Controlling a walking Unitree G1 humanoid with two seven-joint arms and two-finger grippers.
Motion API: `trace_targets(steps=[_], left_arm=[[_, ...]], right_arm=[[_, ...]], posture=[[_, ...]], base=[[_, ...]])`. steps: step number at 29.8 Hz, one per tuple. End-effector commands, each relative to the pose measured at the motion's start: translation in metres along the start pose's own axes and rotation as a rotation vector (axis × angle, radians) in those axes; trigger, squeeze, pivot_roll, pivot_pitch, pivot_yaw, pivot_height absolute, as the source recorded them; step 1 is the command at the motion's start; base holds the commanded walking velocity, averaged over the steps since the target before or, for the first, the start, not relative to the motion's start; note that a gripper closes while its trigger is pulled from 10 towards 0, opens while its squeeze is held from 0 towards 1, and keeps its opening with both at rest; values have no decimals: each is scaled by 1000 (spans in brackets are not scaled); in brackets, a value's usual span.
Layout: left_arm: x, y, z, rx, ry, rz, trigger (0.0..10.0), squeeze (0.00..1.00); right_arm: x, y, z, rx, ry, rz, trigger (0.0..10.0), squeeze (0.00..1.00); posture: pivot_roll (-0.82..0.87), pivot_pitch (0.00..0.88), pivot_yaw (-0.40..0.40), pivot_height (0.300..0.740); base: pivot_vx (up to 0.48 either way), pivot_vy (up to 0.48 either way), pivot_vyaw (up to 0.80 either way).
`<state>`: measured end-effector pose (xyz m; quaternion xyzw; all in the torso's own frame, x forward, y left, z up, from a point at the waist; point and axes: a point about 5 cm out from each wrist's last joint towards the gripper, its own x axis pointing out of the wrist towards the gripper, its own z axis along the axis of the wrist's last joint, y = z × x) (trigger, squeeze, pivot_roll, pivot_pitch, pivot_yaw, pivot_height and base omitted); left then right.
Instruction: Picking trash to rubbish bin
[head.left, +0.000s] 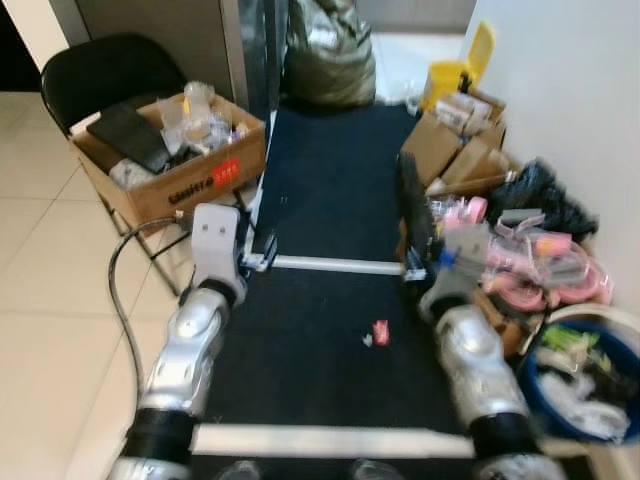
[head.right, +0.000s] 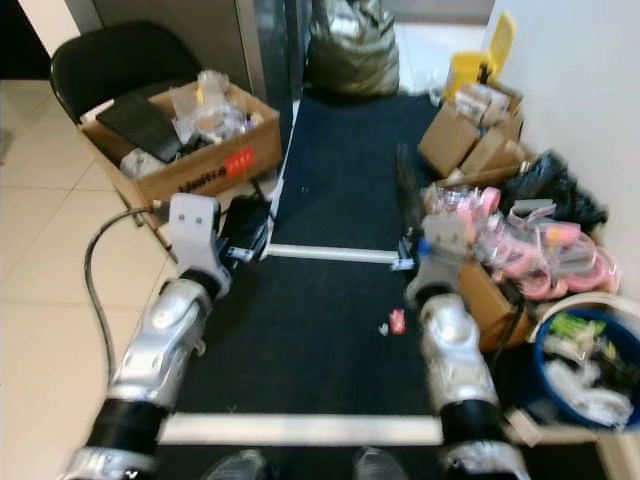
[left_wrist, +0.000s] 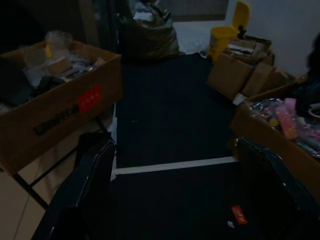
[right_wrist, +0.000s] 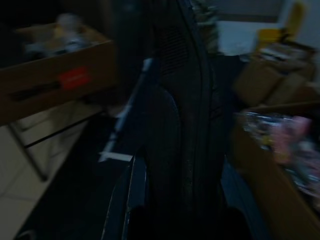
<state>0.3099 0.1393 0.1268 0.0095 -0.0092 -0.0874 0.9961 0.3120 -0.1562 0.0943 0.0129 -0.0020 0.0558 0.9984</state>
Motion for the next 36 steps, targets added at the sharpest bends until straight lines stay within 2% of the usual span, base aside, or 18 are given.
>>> trace_targets(steps=[1, 24, 33, 36], left_arm=[[-1, -1, -4, 8, 11, -1, 10000, 0], [-3, -1, -5, 6, 19, 5, 10000, 0], [-4, 0, -5, 6, 24, 5, 10000, 0], [-3, 0, -5, 7, 23, 4, 10000, 0]], right_arm=[[0, -4, 3, -22, -22, -5, 10000, 0], [-1, -5, 0, -33, -1, -8, 10000, 0], [0, -6, -3, -1, 22, -29, 10000, 0], [0, -7, -2, 1, 20, -32, 10000, 0]], posture=[[-72, 42, -18, 740], [-71, 58, -22, 740], [-68, 66, -20, 740], [-67, 66, -18, 740]], base=[[285, 0, 0], [284, 0, 0], [284, 0, 0], [285, 0, -517]])
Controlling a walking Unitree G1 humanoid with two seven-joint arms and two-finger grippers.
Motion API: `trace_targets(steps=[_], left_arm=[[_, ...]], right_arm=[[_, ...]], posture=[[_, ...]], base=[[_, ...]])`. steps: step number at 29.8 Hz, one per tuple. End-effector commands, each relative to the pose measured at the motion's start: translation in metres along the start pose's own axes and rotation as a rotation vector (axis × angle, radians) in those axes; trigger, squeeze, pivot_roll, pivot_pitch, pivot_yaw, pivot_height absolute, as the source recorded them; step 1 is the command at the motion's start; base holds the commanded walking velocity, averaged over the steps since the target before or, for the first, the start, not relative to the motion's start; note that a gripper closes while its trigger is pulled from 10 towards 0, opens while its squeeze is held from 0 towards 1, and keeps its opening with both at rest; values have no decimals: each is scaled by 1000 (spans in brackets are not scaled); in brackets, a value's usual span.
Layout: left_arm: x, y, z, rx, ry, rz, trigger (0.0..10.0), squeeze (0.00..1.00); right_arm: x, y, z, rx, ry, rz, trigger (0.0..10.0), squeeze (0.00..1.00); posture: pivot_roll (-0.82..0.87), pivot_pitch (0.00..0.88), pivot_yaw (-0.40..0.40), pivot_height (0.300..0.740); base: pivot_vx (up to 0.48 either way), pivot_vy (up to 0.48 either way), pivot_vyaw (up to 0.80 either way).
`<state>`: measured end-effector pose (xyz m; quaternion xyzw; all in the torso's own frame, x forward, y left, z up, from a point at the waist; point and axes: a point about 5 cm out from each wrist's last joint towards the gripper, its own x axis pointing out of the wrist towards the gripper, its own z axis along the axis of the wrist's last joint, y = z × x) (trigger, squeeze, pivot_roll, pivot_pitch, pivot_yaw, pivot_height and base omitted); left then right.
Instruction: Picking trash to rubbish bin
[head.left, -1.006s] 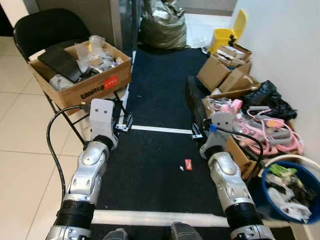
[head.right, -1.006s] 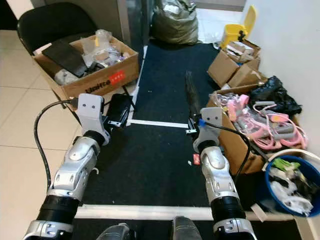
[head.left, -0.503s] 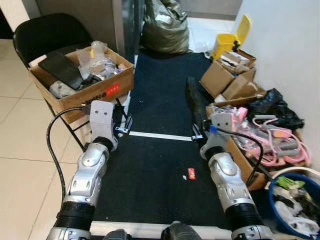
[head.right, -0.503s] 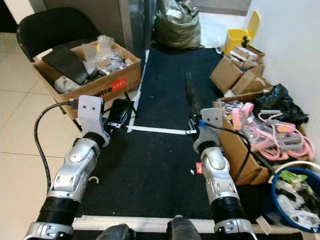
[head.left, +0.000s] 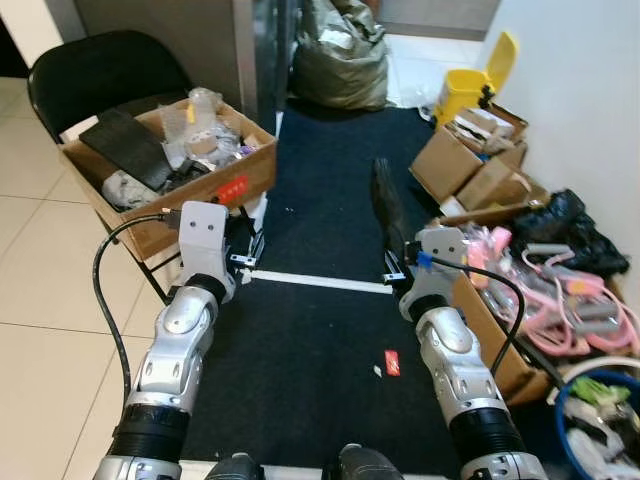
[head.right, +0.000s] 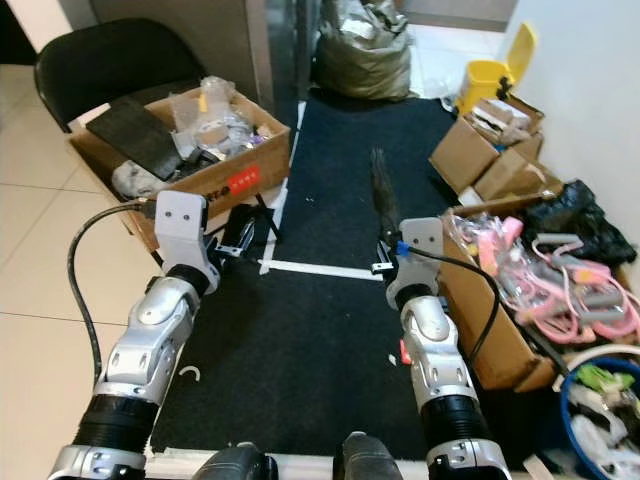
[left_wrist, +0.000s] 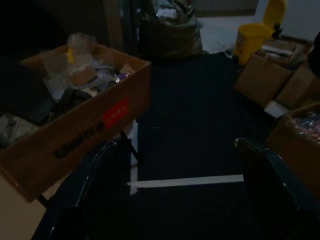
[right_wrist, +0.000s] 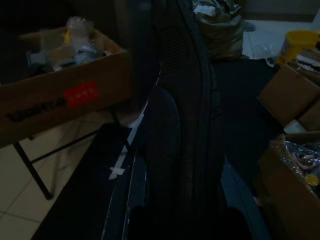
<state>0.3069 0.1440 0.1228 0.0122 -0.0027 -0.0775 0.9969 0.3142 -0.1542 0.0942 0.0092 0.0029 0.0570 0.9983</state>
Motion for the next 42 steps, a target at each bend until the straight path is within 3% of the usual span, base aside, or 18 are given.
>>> trace_targets(steps=[1, 8, 42], left_arm=[[1, -4, -1, 4, 9, -16, 10000, 0], [2, -4, 0, 4, 8, -20, 10000, 0], [2, -4, 0, 10, 7, -25, 10000, 0]], right_arm=[[-2, -9, -2, 8, 9, -35, 10000, 0], [-3, -11, -3, 11, 15, -51, 10000, 0], [-1, -9, -3, -69, 25, -35, 10000, 0]], posture=[[-67, 68, -16, 740], [-67, 70, -14, 740], [-64, 66, -15, 740]], base=[[285, 0, -769], [283, 0, -701], [283, 0, 0]])
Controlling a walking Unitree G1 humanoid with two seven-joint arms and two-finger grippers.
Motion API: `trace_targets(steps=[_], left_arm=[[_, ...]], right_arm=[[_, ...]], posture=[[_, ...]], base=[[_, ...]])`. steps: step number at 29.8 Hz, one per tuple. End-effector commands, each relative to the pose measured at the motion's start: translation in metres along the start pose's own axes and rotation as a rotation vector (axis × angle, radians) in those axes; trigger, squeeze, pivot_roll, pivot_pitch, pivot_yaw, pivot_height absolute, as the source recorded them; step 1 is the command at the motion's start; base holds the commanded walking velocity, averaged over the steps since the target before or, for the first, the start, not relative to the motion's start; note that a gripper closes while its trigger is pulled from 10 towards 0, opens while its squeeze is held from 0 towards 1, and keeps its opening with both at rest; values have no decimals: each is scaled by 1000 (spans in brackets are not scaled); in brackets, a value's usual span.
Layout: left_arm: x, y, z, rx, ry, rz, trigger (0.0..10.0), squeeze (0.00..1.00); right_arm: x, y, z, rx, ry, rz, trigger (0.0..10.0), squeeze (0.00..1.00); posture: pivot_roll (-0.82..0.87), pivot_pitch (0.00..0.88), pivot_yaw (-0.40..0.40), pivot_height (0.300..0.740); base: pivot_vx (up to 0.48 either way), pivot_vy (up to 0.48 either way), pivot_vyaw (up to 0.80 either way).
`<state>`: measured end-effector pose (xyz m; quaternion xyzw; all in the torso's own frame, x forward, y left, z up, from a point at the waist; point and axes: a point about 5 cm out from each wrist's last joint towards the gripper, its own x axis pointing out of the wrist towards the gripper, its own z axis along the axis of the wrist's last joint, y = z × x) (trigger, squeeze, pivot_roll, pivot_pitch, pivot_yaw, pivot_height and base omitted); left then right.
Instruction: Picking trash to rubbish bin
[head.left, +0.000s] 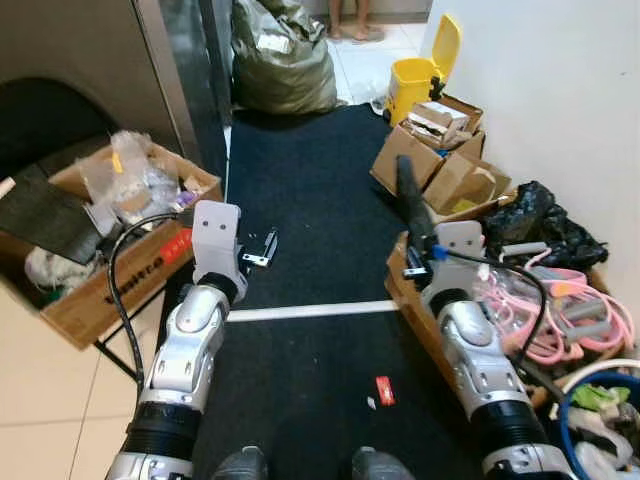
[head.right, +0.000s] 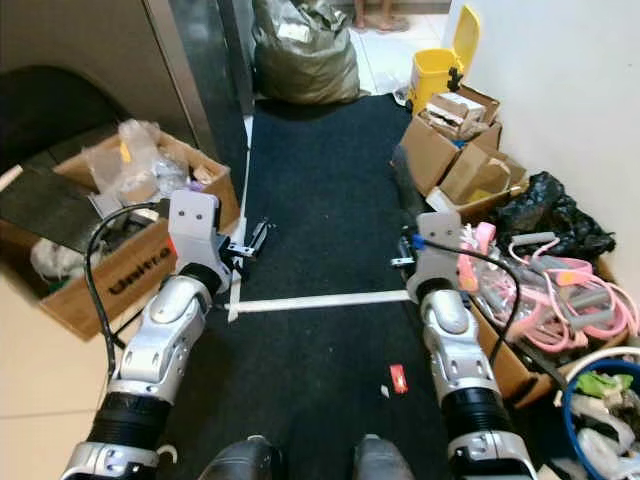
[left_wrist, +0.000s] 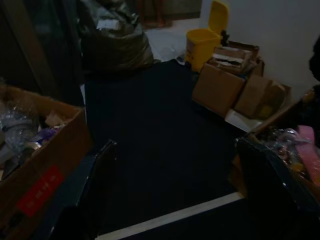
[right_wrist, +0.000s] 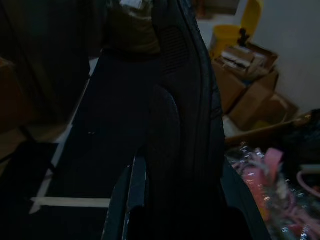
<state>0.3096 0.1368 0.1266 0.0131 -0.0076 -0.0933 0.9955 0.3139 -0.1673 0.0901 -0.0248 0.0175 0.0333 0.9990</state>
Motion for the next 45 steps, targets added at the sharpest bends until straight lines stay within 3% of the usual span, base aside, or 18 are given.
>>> trace_targets(steps=[1, 13, 45], left_arm=[[-1, 2, -4, 7, 18, 6, 10000, 0], [-1, 2, -3, 7, 17, 6, 10000, 0], [-2, 3, -4, 13, 19, 3, 10000, 0]], right_arm=[[1, 4, 1, -7, -7, 13, 10000, 0], [2, 5, 2, -17, -7, 16, 10000, 0], [3, 7, 1, -20, -8, 27, 10000, 0]], posture=[[-65, 67, -15, 740], [-63, 65, -16, 740], [-58, 65, -17, 740]], base=[[281, 0, 0], [283, 0, 0], [281, 0, 429]])
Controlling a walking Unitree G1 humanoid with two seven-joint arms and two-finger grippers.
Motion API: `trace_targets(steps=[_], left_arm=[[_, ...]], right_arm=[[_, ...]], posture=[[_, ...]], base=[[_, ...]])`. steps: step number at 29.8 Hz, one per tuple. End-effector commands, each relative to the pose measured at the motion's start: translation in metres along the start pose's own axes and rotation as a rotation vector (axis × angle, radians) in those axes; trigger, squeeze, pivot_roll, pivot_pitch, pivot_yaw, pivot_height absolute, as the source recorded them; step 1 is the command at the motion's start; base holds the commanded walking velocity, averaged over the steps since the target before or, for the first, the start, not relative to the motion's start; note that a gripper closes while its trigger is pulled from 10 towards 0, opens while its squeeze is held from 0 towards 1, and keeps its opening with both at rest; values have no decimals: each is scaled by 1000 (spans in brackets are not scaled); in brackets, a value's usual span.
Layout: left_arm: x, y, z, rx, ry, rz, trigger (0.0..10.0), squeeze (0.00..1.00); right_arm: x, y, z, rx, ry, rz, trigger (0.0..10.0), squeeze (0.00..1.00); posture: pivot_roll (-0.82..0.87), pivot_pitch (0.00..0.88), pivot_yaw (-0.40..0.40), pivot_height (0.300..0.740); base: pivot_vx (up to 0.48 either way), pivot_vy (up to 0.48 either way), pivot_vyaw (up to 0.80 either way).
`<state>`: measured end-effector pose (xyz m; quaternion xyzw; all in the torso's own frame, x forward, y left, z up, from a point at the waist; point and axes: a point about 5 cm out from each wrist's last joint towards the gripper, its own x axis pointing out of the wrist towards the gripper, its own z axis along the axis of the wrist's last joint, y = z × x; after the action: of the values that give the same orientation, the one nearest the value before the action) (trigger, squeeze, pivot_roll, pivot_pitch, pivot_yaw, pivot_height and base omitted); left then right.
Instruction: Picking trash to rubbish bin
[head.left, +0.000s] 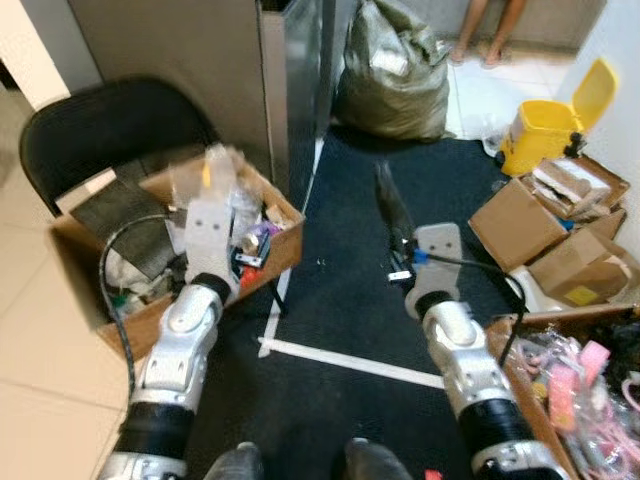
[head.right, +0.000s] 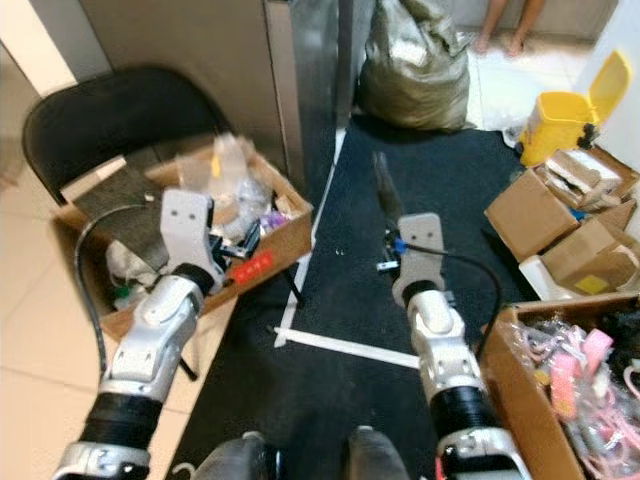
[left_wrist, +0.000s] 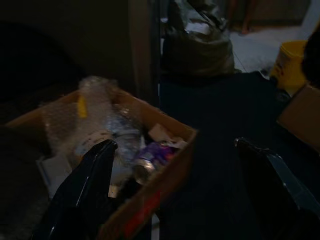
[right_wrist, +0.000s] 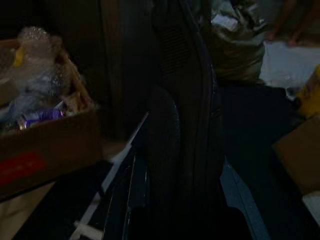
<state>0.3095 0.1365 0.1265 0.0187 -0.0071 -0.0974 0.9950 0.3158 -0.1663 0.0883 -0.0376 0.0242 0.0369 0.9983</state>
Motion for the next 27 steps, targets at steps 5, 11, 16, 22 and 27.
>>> trace_targets(steps=[5, 11, 16, 22, 27], left_arm=[[-1, 3, -4, 4, 17, 9, 10000, 0], [-1, 2, -4, 3, 18, 9, 10000, 0], [-1, 2, -4, 4, 17, 7, 10000, 0], [0, 1, -4, 4, 15, 5, 10000, 0], [0, 2, -3, 5, 14, 5, 10000, 0]], right_arm=[[1, 7, 3, 4, -23, 20, 10000, 0], [1, 6, 3, 3, -23, 20, 10000, 0], [1, 6, 4, 1, -24, 19, 10000, 0], [1, 7, 3, 0, -25, 22, 10000, 0], [1, 7, 3, -1, -25, 23, 10000, 0]], posture=[[-58, 65, -17, 740], [-58, 64, -17, 740], [-59, 63, -19, 740], [-59, 56, -20, 740], [-59, 53, -21, 740]], base=[[280, 0, 458], [278, 0, 457], [279, 0, 456], [280, 0, 457], [280, 0, 456]])
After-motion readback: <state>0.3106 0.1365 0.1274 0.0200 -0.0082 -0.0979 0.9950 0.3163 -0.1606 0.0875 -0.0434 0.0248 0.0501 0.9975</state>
